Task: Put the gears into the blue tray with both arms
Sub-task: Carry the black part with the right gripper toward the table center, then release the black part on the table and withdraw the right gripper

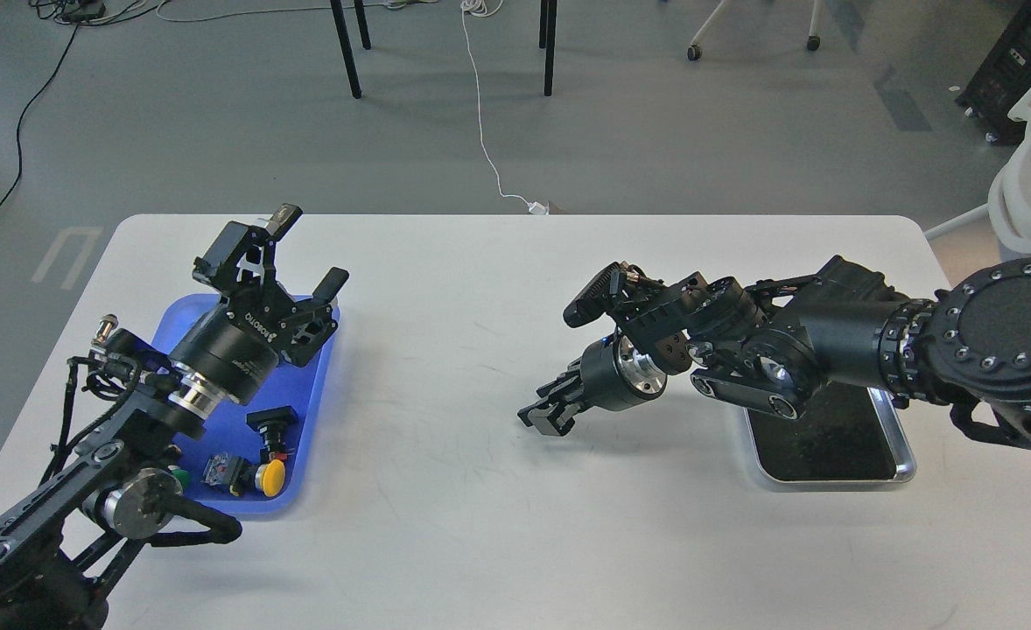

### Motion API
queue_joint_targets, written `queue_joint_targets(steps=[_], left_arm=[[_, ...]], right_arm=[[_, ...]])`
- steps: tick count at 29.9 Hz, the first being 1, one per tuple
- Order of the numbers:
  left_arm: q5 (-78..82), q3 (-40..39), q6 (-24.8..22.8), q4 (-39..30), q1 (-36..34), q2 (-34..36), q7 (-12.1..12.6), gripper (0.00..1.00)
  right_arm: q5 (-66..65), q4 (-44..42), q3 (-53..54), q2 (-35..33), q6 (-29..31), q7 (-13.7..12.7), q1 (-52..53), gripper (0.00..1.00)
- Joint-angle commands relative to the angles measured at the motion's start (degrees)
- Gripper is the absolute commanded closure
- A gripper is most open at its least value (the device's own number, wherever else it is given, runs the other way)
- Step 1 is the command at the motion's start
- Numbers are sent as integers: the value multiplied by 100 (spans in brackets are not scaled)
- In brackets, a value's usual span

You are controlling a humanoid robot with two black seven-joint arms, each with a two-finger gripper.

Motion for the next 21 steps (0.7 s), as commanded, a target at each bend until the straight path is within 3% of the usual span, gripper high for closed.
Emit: queue_joint_targets(steps=[1,5,15,18,21], left_arm=[[0,1,0,-4,0,19,-12,2],[0,1,-9,-4,0,27,-56,2],[140,37,-35,5,-70,133,-100,2],[605,72,-44,-12,-132,168,-117,2],[1412,98,-228,-56,-228,150,-284,2]], right_arm=[[25,133,35,1,0,0,169,28],[86,256,332,-393,0,0,258,6],[1957,933,1739,-2599,9,0,-251,4],[2695,907,2537,-3153,0,0,-874,4],[3477,863,3513,-3365,9,0,-1664,3]])
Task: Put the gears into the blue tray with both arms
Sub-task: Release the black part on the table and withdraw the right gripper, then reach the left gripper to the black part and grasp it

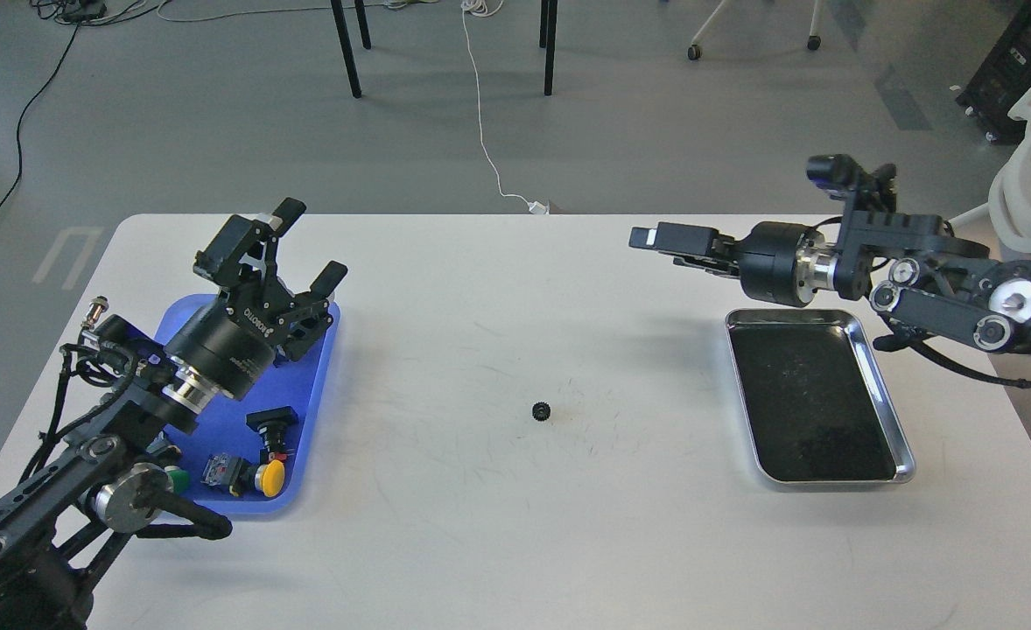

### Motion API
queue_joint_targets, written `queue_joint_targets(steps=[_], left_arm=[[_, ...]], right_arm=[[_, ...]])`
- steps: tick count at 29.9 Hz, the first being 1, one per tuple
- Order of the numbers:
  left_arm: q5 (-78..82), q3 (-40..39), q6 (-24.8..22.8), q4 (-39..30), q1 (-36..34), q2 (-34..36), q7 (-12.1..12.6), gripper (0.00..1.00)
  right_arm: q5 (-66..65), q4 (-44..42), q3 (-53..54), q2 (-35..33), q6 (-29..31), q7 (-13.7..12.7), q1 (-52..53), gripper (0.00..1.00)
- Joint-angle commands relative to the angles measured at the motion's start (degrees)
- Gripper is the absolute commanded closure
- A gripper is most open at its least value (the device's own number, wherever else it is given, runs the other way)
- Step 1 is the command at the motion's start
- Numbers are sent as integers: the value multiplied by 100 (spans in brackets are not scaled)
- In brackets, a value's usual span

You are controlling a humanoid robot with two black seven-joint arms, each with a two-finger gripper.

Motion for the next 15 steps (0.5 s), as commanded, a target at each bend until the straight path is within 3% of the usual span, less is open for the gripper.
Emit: queue_joint_targets(steps=[1,7,10,15], left_arm=[[1052,66,-288,-60,-177,-11,-205,2],[3504,504,-509,-218,-844,-90,-404,2],[4638,1381,-474,-175,-1625,-81,-404,2],[6748,2911,-246,220,-2901,-133,-404,2]], right_arm=[[981,-40,1157,-257,12,2,-976,3],[2432,22,2688,-468,705,2,-2331,3],[3021,-5,3040,-460,1005,2,-2849,3],[3102,39,3252,-425,1014,2,-3334,3]])
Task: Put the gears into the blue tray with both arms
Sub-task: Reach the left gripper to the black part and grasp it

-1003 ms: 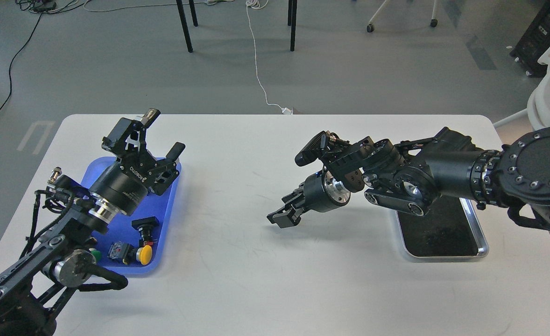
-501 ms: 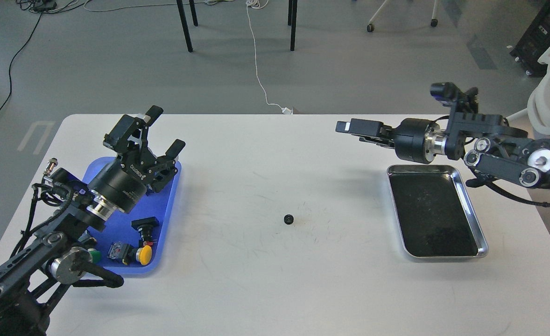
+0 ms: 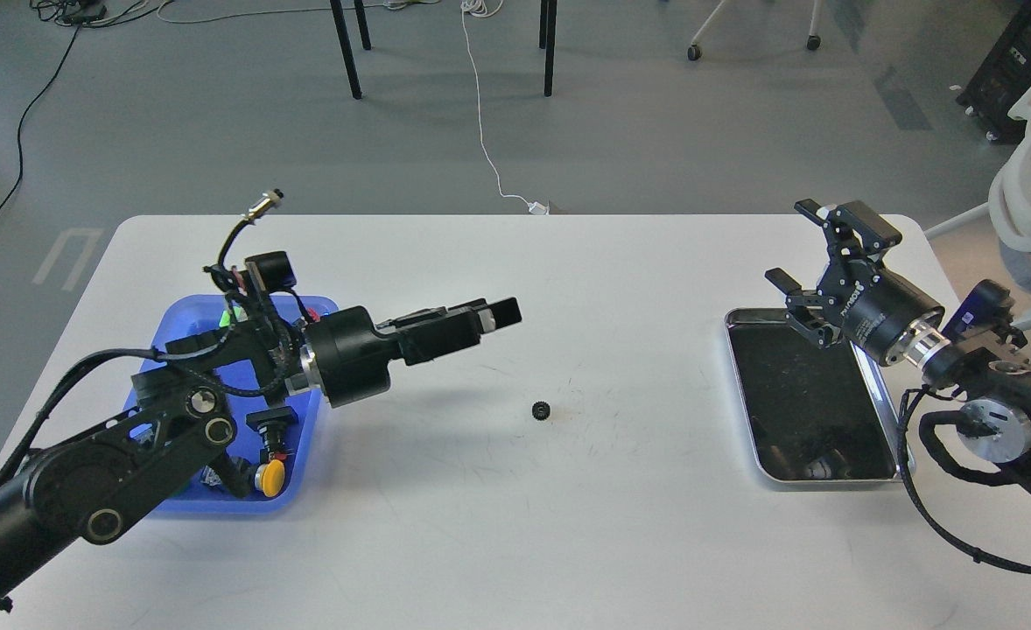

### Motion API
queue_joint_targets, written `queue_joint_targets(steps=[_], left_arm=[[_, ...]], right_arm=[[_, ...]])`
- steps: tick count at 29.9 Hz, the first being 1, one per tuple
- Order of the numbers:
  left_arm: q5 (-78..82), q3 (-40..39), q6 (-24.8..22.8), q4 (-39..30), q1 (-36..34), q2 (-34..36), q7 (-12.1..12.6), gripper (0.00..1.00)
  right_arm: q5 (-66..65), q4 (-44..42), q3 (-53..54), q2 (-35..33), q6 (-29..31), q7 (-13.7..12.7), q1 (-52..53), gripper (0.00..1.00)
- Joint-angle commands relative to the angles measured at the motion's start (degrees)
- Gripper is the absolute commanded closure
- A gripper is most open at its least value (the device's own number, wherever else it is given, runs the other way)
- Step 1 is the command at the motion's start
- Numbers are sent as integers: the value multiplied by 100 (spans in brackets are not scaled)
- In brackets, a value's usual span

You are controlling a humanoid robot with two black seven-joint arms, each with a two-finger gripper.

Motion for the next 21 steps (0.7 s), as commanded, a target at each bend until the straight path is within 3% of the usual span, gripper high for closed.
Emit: queue_joint_targets(steps=[1,5,12,21], left_arm=[[1625,1074,206,461,-917,-175,1,2],[2467,1893,233,1295,-1621,-781,1,3],[2467,2518,549,2764,-2052,-1819,1,6],[2467,2756,611,3073,-2009,-1899,1,25]], right_arm=[[39,31,138,43,13,-1,-268,3],[39,22,235,34,13,-1,-356,3],[57,31,499,-10,13,-1,-444,3],[57,31,499,-10,13,-1,-471,3]])
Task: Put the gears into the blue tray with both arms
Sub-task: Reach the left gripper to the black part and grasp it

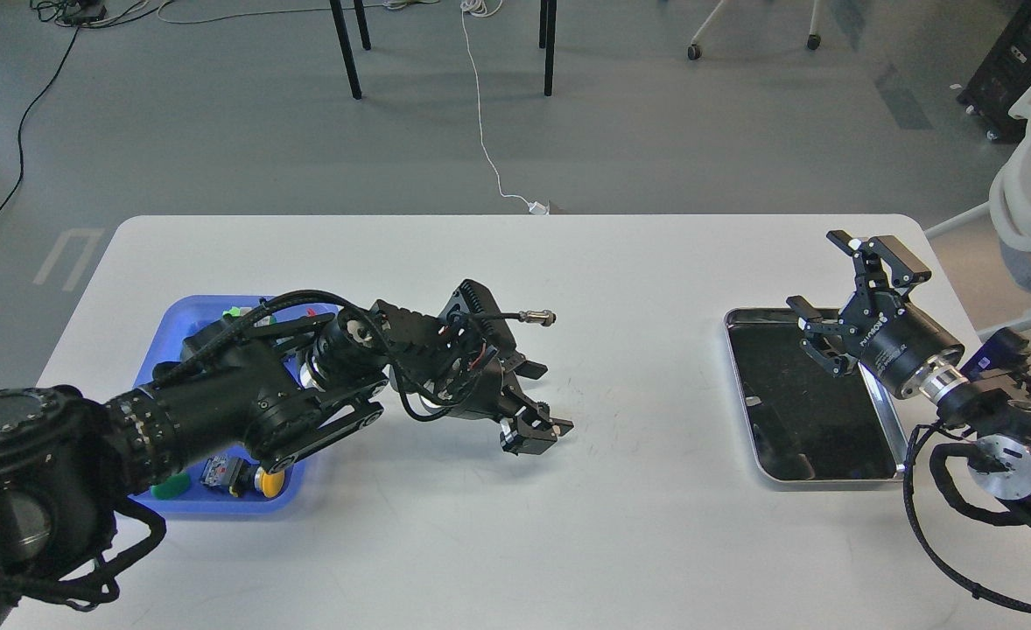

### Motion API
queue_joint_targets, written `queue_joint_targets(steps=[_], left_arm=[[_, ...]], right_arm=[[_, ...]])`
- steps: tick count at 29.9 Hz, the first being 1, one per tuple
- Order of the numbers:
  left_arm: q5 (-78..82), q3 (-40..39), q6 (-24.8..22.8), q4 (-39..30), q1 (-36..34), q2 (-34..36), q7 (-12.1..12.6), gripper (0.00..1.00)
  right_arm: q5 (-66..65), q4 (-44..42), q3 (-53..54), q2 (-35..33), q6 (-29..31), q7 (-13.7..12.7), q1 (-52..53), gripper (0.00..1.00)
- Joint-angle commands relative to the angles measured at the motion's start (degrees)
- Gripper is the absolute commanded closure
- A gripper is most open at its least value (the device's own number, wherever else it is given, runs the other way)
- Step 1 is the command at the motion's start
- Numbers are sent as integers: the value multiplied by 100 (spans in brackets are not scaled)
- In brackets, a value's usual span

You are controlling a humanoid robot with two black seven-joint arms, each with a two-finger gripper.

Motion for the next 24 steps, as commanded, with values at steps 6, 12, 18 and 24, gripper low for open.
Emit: queue_joint_targets(steps=[6,12,18,24], left_arm=[[-1,26,2,178,65,-15,0,31],[-1,26,2,178,74,-85,0,31],[-1,26,-7,248,153,-85,0,57],[-1,26,2,301,162,-59,0,81]], right_arm=[[0,-1,-9,9,0,-1,-1,3],[0,-1,-9,9,0,-1,-1,3],[0,43,-9,9,0,-1,8,3],[0,61,-9,0,0,-1,8,3]])
